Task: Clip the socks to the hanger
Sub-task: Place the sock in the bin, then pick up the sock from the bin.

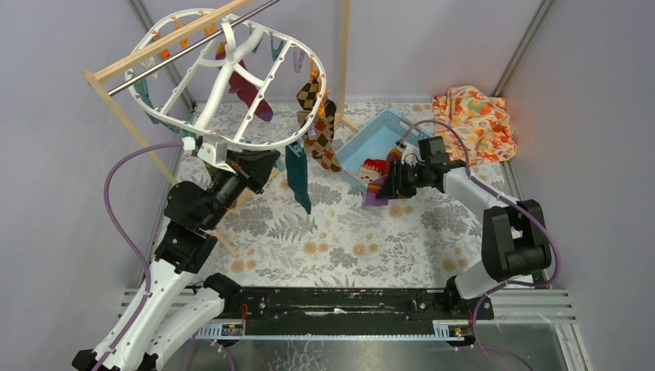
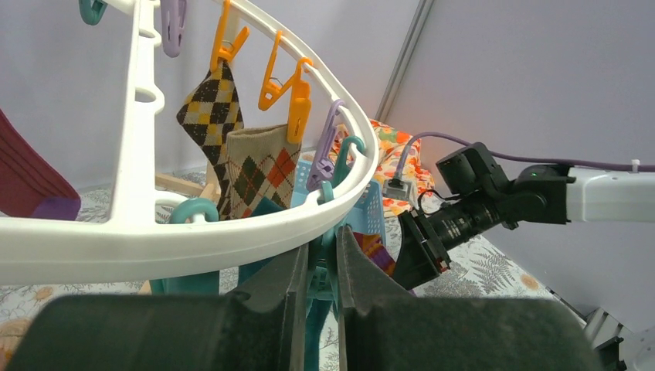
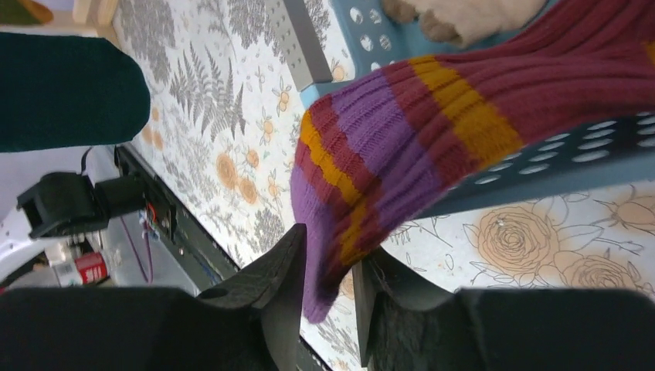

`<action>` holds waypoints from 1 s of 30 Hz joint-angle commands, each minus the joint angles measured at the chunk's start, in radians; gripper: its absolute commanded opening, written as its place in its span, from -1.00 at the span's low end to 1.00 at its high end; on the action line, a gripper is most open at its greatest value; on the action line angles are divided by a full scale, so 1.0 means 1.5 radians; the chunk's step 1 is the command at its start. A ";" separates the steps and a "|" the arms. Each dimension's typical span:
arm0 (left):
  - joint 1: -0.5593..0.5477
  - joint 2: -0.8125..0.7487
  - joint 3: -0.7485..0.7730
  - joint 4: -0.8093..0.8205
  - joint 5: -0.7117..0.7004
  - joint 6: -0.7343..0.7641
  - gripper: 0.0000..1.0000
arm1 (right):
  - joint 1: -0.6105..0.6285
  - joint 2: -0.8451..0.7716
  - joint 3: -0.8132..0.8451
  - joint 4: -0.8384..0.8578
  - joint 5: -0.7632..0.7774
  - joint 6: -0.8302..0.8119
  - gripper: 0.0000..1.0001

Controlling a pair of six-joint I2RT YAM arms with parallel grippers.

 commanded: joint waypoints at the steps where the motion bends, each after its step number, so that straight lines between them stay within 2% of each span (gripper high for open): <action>1: -0.003 0.004 -0.007 -0.012 0.041 0.006 -1.00 | -0.001 0.050 0.058 -0.122 -0.072 -0.094 -0.31; 8: -0.003 -0.002 -0.007 -0.016 0.036 0.013 -1.00 | 0.011 0.095 0.053 -0.146 -0.100 -0.104 -0.36; 15: -0.003 -0.002 -0.007 -0.015 0.036 0.013 -1.00 | 0.017 0.094 0.051 -0.135 -0.107 -0.103 -0.46; 20: -0.003 0.000 -0.006 -0.014 0.040 0.011 -1.00 | 0.017 0.079 0.041 -0.111 -0.087 -0.093 -0.28; 23: -0.003 0.002 -0.006 -0.013 0.041 0.010 -1.00 | 0.017 0.078 0.033 -0.085 -0.089 -0.081 -0.26; 25: -0.003 0.003 -0.006 -0.012 0.042 0.009 -1.00 | 0.018 0.080 0.029 -0.073 -0.090 -0.077 -0.33; 28: -0.003 0.002 -0.006 -0.013 0.042 0.009 -1.00 | 0.018 0.080 0.023 -0.061 -0.088 -0.072 -0.53; 29: -0.003 0.002 -0.006 -0.014 0.042 0.009 -1.00 | 0.018 0.079 0.021 -0.058 -0.090 -0.071 -0.63; 30: -0.003 0.001 -0.007 -0.014 0.042 0.009 -1.00 | 0.018 0.077 0.019 -0.055 -0.090 -0.069 -0.84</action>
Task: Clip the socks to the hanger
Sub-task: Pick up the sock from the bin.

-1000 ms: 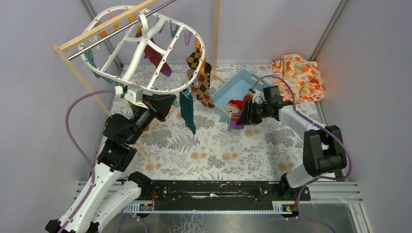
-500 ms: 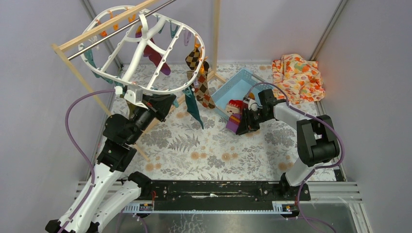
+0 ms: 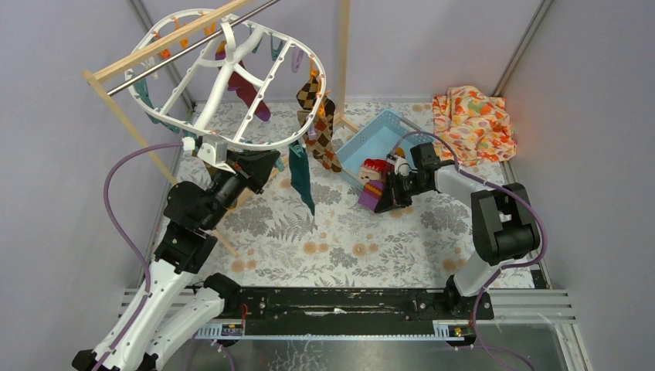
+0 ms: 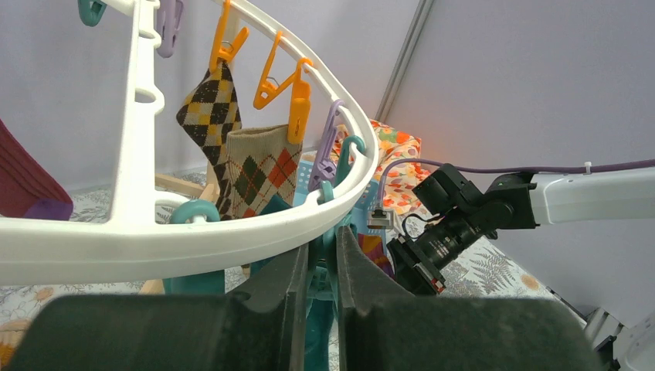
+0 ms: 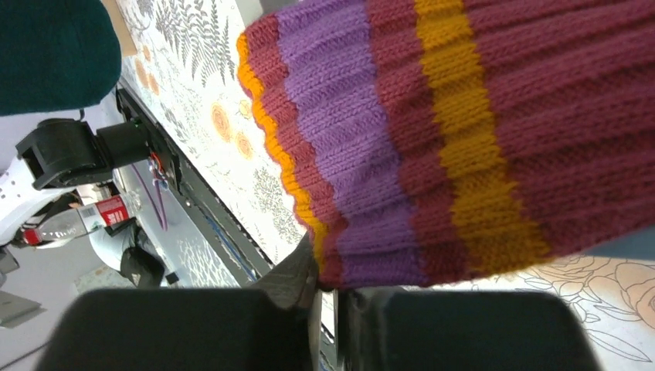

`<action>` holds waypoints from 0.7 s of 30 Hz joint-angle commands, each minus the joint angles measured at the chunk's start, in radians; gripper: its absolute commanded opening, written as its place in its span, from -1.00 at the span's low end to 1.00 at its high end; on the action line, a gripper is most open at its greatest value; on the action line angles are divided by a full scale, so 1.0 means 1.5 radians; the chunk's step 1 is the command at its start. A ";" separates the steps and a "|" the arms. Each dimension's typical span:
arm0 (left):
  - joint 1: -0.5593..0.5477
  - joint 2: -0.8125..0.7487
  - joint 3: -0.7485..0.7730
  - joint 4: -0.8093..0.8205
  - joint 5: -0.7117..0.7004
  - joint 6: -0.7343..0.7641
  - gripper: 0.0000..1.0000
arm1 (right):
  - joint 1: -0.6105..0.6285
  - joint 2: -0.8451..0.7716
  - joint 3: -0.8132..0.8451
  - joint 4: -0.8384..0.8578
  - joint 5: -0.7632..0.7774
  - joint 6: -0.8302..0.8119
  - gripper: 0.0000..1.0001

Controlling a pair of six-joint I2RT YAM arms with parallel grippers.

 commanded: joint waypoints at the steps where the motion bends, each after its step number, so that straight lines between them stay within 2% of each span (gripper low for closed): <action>1: -0.003 0.002 -0.008 -0.014 0.041 0.008 -1.00 | 0.005 -0.028 -0.008 0.034 -0.012 0.012 -0.97; 7: -0.003 0.001 -0.006 -0.015 0.041 0.007 -1.00 | 0.005 -0.069 -0.039 0.071 -0.045 0.045 -1.00; 10: -0.003 0.001 -0.004 -0.018 0.040 0.007 -1.00 | 0.005 -0.141 -0.046 0.093 -0.086 0.086 -1.00; 17: -0.003 0.004 -0.004 -0.001 0.050 -0.012 -1.00 | 0.008 -0.281 0.014 0.126 -0.159 0.194 -1.00; 21: -0.003 0.009 -0.001 0.015 0.057 -0.041 -1.00 | 0.031 -0.327 0.043 0.199 -0.166 0.268 -1.00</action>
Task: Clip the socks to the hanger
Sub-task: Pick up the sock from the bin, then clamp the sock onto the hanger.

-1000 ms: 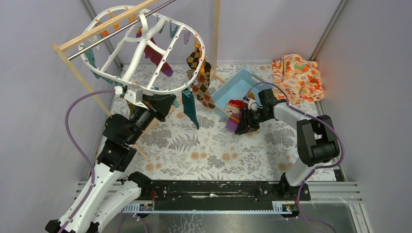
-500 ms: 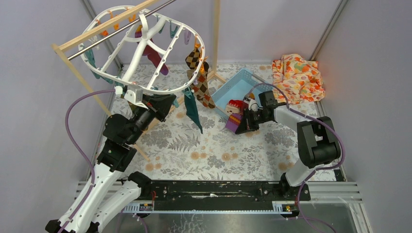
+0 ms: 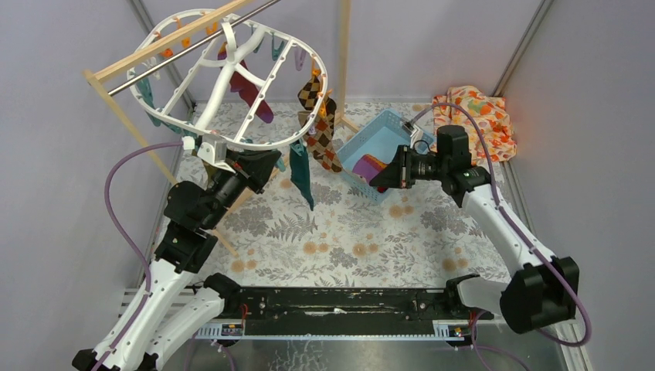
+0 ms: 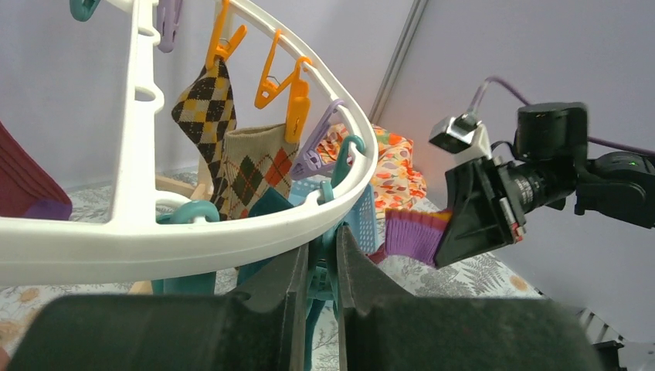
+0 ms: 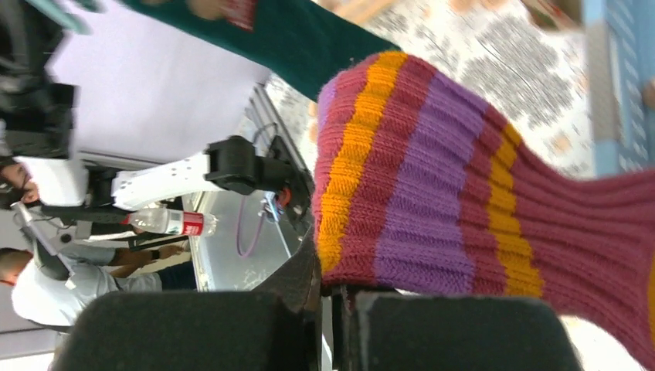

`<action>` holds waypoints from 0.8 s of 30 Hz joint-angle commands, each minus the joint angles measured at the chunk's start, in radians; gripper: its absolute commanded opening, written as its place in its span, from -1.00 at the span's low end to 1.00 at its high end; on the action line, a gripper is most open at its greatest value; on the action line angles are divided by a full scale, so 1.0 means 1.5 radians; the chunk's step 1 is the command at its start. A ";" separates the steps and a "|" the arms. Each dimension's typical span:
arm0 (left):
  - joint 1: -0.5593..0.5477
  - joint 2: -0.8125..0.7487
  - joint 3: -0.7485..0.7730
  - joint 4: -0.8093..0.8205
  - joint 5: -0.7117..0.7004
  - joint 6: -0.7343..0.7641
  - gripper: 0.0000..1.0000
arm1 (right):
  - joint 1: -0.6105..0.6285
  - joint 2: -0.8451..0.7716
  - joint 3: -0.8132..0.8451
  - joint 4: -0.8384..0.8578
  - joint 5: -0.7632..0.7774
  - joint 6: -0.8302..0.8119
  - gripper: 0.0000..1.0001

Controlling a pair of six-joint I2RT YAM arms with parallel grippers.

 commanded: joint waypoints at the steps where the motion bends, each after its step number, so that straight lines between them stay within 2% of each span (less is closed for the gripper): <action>1: -0.003 0.009 0.002 0.017 0.055 -0.038 -1.00 | 0.036 -0.055 0.047 0.116 -0.041 0.114 -1.00; 4: -0.003 0.016 0.009 0.028 0.062 -0.064 -1.00 | 0.075 -0.084 0.051 0.203 -0.006 0.159 -1.00; 13: -0.003 0.040 0.028 0.061 0.055 -0.143 -1.00 | 0.209 -0.118 0.058 0.274 0.104 0.154 -1.00; 24: -0.003 0.055 0.027 0.089 0.043 -0.196 -1.00 | 0.344 -0.094 0.126 0.286 0.190 0.110 -1.00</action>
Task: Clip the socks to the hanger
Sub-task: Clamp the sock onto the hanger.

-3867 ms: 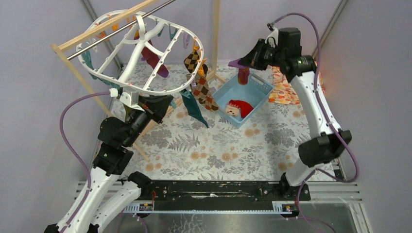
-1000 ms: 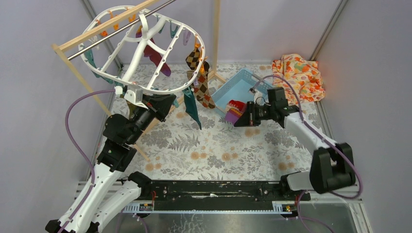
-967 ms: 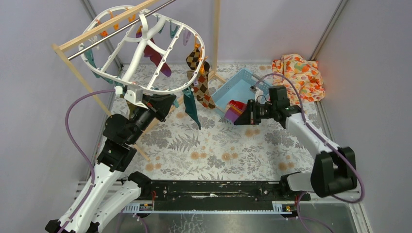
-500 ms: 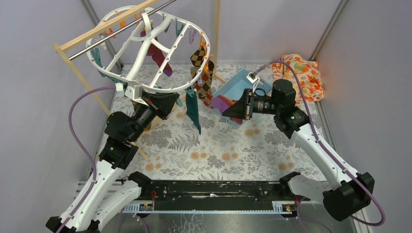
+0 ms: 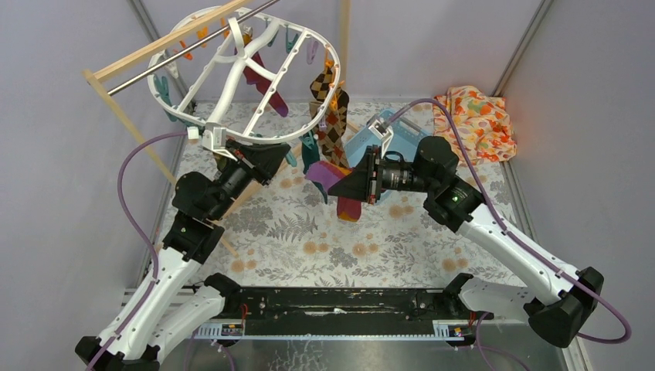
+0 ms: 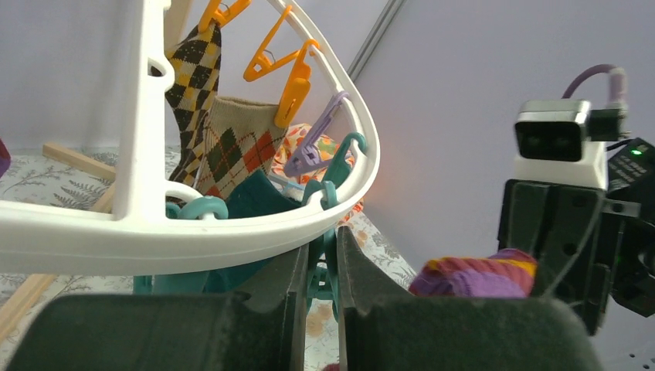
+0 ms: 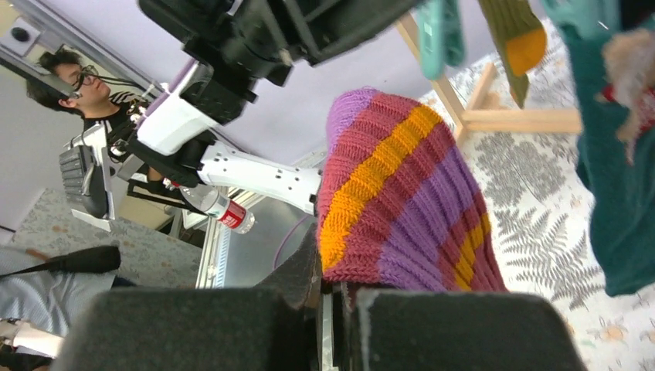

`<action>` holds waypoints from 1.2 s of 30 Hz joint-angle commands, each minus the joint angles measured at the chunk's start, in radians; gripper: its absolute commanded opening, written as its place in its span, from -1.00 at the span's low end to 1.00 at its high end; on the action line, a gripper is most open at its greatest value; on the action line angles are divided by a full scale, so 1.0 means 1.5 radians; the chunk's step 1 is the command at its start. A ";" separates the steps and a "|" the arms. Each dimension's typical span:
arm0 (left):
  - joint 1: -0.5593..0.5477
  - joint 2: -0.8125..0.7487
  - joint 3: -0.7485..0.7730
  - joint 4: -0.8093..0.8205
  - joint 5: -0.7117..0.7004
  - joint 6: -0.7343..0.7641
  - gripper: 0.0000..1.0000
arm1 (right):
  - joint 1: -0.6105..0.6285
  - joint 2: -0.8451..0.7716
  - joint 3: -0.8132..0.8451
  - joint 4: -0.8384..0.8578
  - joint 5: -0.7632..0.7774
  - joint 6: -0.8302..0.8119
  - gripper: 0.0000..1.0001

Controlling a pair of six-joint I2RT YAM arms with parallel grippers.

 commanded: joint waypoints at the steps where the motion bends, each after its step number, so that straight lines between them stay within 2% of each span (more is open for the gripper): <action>1: -0.003 0.002 0.017 0.034 0.028 -0.035 -1.00 | 0.046 0.015 0.063 0.047 0.044 -0.035 -1.00; 12: -0.003 0.010 0.043 0.016 -0.004 -0.097 -1.00 | 0.089 0.051 0.085 0.046 0.074 -0.066 -1.00; 36: -0.004 0.021 0.077 -0.023 -0.058 -0.219 -1.00 | 0.092 0.019 0.064 0.004 0.104 -0.089 -1.00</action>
